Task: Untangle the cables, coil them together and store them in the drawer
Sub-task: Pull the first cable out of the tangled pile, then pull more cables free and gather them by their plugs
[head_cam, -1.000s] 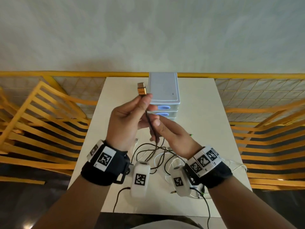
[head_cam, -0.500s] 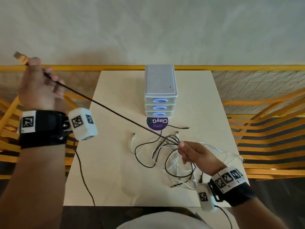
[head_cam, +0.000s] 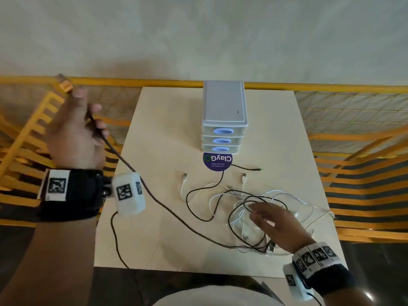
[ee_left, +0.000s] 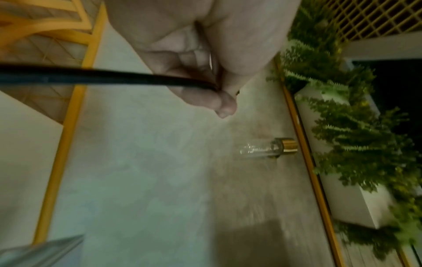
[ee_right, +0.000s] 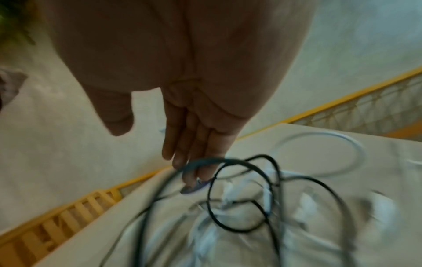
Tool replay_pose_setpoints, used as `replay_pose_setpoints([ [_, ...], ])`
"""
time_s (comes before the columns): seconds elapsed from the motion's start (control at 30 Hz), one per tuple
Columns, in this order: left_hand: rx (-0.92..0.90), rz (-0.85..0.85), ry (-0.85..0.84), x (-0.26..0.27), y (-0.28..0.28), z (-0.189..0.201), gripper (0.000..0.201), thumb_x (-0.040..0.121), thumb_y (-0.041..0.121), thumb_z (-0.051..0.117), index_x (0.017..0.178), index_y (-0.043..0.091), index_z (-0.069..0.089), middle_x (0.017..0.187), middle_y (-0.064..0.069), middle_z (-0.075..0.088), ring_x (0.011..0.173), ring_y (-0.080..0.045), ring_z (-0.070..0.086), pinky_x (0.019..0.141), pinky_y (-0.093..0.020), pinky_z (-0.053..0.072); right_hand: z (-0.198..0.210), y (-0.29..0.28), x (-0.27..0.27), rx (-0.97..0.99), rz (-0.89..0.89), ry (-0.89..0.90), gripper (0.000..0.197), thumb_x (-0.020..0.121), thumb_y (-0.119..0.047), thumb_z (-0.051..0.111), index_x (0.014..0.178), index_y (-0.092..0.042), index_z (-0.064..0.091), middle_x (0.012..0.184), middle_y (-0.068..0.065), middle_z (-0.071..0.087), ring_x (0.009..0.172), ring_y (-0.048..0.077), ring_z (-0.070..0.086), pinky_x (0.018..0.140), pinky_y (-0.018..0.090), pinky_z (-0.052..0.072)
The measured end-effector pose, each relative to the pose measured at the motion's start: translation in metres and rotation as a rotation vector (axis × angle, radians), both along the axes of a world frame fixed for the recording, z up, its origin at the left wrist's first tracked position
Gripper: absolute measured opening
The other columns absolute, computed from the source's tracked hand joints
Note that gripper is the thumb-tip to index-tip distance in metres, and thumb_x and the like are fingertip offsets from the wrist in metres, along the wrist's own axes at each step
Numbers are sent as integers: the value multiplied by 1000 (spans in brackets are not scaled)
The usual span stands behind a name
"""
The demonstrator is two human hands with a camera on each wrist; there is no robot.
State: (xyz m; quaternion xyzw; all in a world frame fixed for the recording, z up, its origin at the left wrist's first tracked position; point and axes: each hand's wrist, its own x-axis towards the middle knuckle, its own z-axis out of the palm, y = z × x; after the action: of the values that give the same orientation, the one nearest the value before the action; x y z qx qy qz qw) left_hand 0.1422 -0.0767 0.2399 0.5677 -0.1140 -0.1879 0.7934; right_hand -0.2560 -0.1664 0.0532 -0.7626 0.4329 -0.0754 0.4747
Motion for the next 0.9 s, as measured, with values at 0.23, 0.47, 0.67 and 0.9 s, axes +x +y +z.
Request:
replay_pose_setpoints([
  [0.23,293,-283,-149,-61,20,-43,18,90,38,69,99,26,79,73,0,74,44,-13,58,44,-21,47,49,-48,149,-218,140,110,33,102,-43,48,98,-22,73,86,-9,67,82,13,62,74,27,46],
  [0.47,481,-398,-264,-77,48,-63,27,90,46,57,103,31,76,80,1,77,41,-17,61,38,-23,46,-37,-37,265,-155,280,629,63,97,-63,46,124,-10,65,125,10,68,115,31,65,89,38,50],
  [0.67,512,-349,-185,-63,73,-83,26,89,43,60,106,31,77,84,1,78,44,-21,64,41,-26,50,-72,-37,289,-197,232,756,46,97,-49,53,126,-15,66,129,9,66,121,30,63,100,40,49],
  [0.9,516,-344,-8,-48,74,-107,19,82,38,72,95,27,81,89,0,79,64,-22,74,56,-30,60,-66,-37,299,-173,170,627,33,93,-46,56,98,-16,68,99,7,72,81,26,63,68,31,47],
])
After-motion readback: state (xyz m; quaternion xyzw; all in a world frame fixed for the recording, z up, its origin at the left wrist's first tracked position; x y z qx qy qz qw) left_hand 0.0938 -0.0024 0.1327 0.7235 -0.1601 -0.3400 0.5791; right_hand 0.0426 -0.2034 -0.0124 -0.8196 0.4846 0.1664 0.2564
